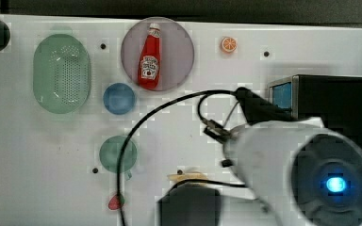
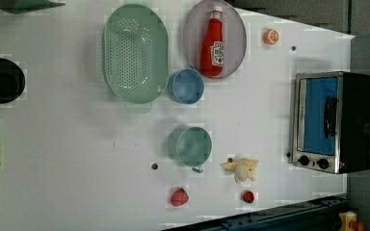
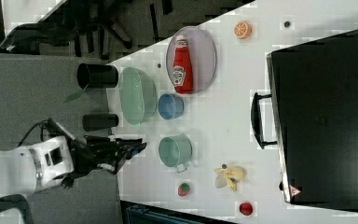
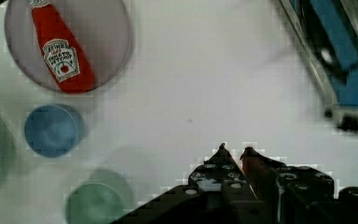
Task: Flap open oven.
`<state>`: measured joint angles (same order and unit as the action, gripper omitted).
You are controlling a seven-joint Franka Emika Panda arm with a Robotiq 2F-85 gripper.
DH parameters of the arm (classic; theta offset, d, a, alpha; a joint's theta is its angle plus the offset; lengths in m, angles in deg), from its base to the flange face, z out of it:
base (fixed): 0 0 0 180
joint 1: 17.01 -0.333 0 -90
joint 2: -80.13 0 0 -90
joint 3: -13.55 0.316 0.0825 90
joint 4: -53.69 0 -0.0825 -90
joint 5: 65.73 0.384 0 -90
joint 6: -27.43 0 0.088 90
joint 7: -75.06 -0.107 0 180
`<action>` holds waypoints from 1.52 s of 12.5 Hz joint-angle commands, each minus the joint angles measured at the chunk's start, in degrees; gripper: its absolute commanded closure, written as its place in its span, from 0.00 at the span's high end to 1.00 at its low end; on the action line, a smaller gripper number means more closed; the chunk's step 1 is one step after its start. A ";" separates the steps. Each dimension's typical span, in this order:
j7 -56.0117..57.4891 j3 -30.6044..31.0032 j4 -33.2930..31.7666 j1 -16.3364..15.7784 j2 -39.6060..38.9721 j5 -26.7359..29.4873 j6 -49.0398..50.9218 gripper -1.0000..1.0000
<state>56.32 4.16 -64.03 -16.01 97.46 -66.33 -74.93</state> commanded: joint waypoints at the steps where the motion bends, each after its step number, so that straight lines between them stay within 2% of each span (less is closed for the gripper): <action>1: 23.79 -4.19 0.30 1.01 -2.10 -2.16 -2.16 0.17; 6: 27.52 -10.72 0.10 1.41 -7.89 -4.60 -8.44 0.17; 9: 36.80 -13.72 -1.31 1.44 -11.50 -4.60 -12.47 0.17; 11: 42.10 -14.99 -3.47 1.46 -14.05 -4.60 -18.76 0.17; 15: 42.13 -16.69 -6.80 1.65 -19.21 -4.42 -28.92 0.17; 19: 42.12 -16.95 -7.29 1.75 -23.77 -4.41 -31.83 0.17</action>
<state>96.31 -12.52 -70.52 -14.22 72.56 -70.63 -105.34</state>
